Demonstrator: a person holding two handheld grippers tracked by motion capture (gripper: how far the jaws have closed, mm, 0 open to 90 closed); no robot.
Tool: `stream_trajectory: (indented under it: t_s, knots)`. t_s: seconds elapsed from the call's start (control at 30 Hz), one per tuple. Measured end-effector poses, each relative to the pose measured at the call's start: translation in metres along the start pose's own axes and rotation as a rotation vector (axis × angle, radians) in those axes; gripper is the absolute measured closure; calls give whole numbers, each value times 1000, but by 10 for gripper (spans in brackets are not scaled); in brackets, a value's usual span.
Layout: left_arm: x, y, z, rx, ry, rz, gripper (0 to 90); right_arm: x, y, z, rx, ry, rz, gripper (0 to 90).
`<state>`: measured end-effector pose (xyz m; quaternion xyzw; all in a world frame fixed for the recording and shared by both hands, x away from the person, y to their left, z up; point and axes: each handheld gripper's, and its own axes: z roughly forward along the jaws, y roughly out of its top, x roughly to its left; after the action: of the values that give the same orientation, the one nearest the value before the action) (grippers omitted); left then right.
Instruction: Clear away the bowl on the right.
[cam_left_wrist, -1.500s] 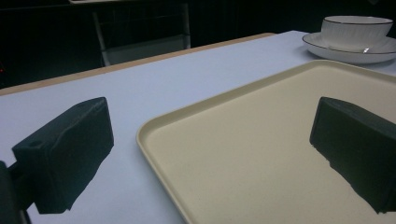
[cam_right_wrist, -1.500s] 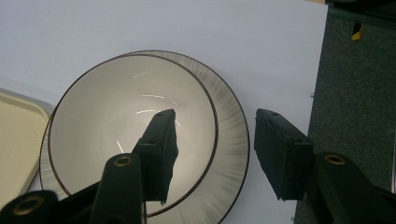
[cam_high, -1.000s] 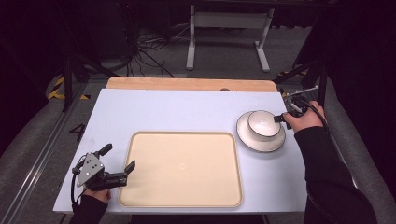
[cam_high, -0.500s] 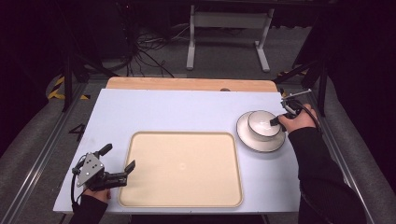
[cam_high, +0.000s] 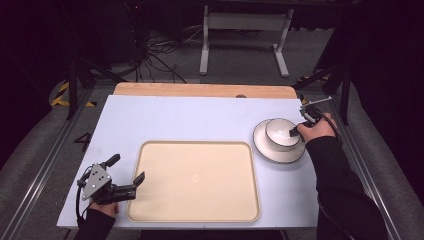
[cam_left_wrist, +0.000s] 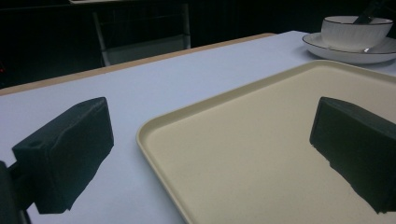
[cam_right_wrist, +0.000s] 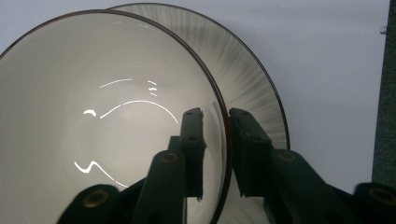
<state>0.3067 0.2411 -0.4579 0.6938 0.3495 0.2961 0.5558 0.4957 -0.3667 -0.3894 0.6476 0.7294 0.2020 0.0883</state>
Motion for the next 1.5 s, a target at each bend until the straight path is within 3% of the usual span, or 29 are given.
stream_trajectory:
  t_s: [0.13, 0.6, 0.87, 1.5]
  knots:
    - [0, 0, 0, 1, -1, 2, 1, 1, 1, -2, 6, -9, 13, 828]
    - [0, 0, 0, 0, -2, 2, 1, 5, 3, -6, 45, -36, 46, 844]
    - [0, 0, 0, 1, -2, 2, 1, 9, 4, -14, 34, -59, 33, 842]
    - [0, 0, 0, 2, -1, 5, 1, 19, 10, -59, -3, -68, 11, 838]
